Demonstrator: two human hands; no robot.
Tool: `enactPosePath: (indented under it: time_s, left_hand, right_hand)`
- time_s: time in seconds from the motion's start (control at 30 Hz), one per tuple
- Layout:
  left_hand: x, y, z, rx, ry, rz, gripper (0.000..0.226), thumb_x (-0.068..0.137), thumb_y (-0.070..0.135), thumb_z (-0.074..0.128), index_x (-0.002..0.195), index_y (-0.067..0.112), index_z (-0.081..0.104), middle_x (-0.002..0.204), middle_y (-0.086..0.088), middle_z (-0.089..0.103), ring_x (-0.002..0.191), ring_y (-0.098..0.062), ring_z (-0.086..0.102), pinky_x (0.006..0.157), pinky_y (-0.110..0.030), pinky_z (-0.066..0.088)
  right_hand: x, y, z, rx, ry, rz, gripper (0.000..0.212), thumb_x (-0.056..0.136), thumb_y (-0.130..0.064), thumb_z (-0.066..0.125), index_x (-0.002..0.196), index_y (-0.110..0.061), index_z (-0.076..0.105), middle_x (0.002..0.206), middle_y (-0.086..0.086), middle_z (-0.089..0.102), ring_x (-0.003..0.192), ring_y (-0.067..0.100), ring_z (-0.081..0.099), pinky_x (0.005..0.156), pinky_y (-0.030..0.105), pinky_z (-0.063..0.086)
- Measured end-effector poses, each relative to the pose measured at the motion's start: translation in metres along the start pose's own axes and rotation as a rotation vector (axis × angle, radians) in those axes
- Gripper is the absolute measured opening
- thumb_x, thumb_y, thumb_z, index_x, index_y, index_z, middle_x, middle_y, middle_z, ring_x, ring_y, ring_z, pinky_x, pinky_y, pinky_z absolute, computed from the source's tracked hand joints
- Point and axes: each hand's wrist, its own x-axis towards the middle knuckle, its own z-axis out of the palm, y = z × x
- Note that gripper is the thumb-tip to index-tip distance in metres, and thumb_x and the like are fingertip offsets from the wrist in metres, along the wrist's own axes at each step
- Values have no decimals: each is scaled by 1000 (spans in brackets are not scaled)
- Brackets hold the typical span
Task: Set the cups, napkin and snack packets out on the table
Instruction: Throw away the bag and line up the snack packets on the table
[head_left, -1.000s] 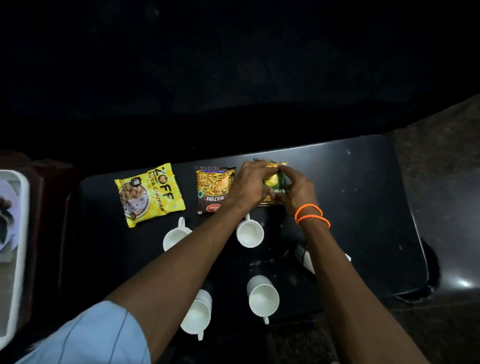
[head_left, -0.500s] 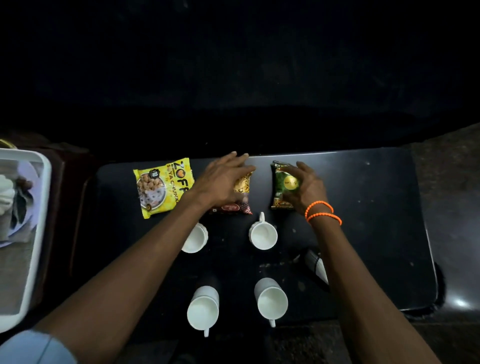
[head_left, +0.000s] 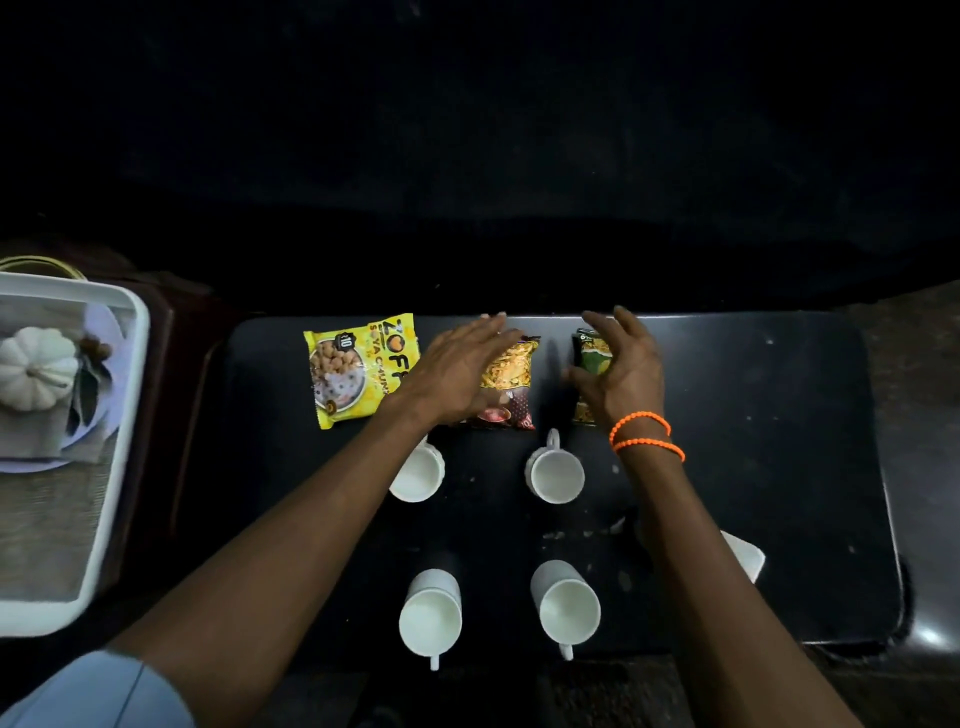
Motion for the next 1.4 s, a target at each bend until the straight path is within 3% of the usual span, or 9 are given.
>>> enactPosePath:
  time_s: [0.13,0.23,0.37,0.47,0.73,0.87,0.97,1.13,1.4]
  left_hand:
    - [-24,-24,-26,-149,320,-211,62,95,26,73,153,21,50,164,-5,42,152,-29,35,123,-50,31]
    - [-55,-52,-37,-162,582,-519,32,92,17,70,124,19,71,131,-10,63,126,-33,55,101,-44,48]
    - [-90,-79,-34,-281,424,-850,19,87,36,74,102,24,75,113,-12,74,107,-40,69,83,-39,53]
    - [-103,-85,-21,-316,332,-788,46,82,39,82,121,22,65,120,-9,71,112,-34,67,84,-39,50]
    - [-89,-103,-29,-158,437,-431,62,88,-11,58,144,15,61,155,-12,54,146,-35,44,119,-48,37]
    - [-87,-102,-35,-95,496,-536,54,96,3,59,146,23,59,158,-11,49,143,-36,44,113,-54,44]
    - [-92,-108,-30,-255,342,-508,60,96,19,72,152,25,52,166,-10,38,149,-37,38,119,-52,39]
    - [-102,-119,-24,-190,219,-437,86,87,8,80,159,31,38,173,-5,21,157,-36,27,126,-55,28]
    - [-113,-123,-25,-145,163,-423,89,89,3,77,160,34,34,175,0,15,159,-37,20,124,-56,31]
  right_hand:
    - [-6,-54,33,173,-24,-178,52,81,-6,79,131,-13,67,136,13,63,125,30,59,106,46,50]
    - [-5,-93,67,163,-159,-333,53,78,2,75,129,-11,69,132,14,65,123,32,61,106,38,48]
    - [5,-135,114,-179,-353,-511,62,83,-5,70,140,-26,60,153,5,50,145,30,38,114,43,36]
    - [8,-145,138,-455,-366,-578,56,88,-12,65,141,-28,57,151,2,50,148,30,31,112,47,29]
    - [-3,-143,148,-525,-213,-403,27,84,-35,75,102,-16,69,98,11,73,100,32,68,95,41,41]
    - [-6,-140,143,-325,-211,-410,40,83,-29,80,119,-16,67,122,12,65,111,35,63,94,42,51]
    - [-8,-145,143,-210,-366,-415,59,82,-22,82,136,-20,60,136,13,54,116,37,61,93,43,55]
    - [-19,-150,152,-208,-370,-346,54,80,-7,82,130,-14,62,137,17,50,110,42,64,93,46,57]
    - [-37,-151,164,-224,-304,-344,56,81,5,75,132,-11,57,136,21,48,101,43,67,85,46,60]
